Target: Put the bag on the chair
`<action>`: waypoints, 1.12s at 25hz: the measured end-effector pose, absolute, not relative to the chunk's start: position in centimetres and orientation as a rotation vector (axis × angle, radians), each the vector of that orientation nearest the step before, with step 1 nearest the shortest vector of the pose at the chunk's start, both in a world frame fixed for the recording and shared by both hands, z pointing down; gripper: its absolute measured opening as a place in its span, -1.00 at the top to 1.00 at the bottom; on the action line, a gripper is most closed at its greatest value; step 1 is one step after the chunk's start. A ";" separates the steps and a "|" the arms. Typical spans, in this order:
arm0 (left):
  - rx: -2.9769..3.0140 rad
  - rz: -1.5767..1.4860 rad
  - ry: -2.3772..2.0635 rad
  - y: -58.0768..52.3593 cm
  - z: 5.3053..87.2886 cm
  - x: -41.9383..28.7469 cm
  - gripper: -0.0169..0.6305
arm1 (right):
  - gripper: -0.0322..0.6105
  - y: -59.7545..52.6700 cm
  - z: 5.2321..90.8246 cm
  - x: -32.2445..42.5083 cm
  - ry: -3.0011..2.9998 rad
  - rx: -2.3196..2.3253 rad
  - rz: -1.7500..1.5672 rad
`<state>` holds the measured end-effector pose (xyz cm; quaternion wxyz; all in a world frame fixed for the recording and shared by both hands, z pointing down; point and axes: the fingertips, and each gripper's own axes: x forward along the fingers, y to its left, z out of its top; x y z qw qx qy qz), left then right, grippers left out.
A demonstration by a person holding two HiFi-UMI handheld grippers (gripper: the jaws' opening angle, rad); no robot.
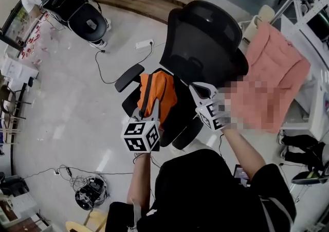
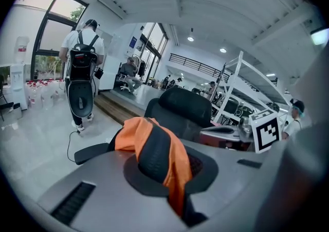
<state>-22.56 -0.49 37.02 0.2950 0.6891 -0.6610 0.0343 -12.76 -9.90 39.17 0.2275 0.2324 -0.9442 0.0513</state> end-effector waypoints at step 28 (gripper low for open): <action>1.922 0.374 -1.385 -9.7 49.0 -10.7 0.91 | 0.89 -17.3 49.1 -1.5 -2.424 0.878 0.393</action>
